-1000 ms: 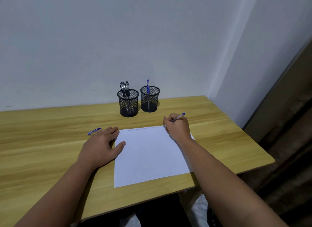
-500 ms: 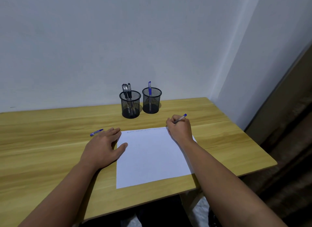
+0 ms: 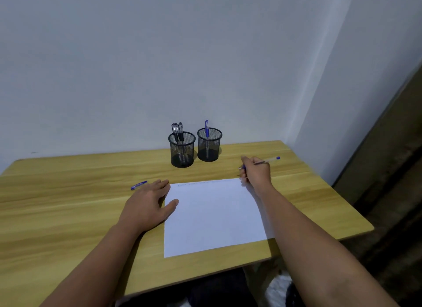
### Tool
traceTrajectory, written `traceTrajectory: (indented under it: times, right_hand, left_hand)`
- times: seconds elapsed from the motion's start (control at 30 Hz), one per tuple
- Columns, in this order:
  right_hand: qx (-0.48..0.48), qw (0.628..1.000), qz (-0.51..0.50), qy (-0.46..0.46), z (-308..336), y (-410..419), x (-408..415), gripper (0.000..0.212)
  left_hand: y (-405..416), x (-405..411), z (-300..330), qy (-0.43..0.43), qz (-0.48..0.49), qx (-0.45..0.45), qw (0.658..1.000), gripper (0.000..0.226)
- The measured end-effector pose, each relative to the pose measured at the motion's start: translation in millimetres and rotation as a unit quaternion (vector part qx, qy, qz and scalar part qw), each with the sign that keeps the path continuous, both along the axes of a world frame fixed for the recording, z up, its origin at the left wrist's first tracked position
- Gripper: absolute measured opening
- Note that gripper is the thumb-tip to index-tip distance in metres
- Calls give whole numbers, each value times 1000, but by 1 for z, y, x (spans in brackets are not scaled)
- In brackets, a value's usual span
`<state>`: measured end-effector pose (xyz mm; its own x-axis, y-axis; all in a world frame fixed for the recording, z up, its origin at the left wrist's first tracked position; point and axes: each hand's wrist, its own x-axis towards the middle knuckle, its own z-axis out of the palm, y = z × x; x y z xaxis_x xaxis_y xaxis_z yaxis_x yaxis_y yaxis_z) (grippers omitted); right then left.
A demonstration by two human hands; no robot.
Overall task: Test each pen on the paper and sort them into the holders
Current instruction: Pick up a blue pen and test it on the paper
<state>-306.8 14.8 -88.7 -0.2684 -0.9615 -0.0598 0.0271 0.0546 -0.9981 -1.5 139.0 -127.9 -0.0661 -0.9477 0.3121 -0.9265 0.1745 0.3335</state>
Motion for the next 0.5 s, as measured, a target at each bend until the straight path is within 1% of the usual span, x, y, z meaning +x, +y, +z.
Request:
traceTrajectory:
  times: [0.07,0.1,0.17,0.23,0.3,0.37,0.43,0.5]
  right_hand:
    - [-35,999,-21,20,18,-5,-5,45]
    - [-58,997,-30,41,27,-7,-8,49]
    - [-87,994,-31,56,45,-6,-10,52]
    - [-96,995,-14,39,59,-1,-8,49]
    - [-81,996,23,2,72,5,-2,37]
    - [-48,997,58,-12,80,10,4,33]
    - [-34,996,78,-16,79,11,12,28]
    - [-44,995,94,-10,74,15,21,18]
  left_hand:
    - [-2,1,-1,-19,3,3,1000,59]
    - [-2,1,0,-31,2,-4,999,51]
    - [-1,-1,4,-33,8,-34,999,41]
    - [-4,3,10,-21,18,-80,996,47]
    - [-10,16,17,-27,49,-118,991,49]
    - [-14,33,23,-50,112,-94,988,48]
    - [-12,49,26,-77,162,-15,984,41]
    - [-9,59,23,-88,181,41,979,31]
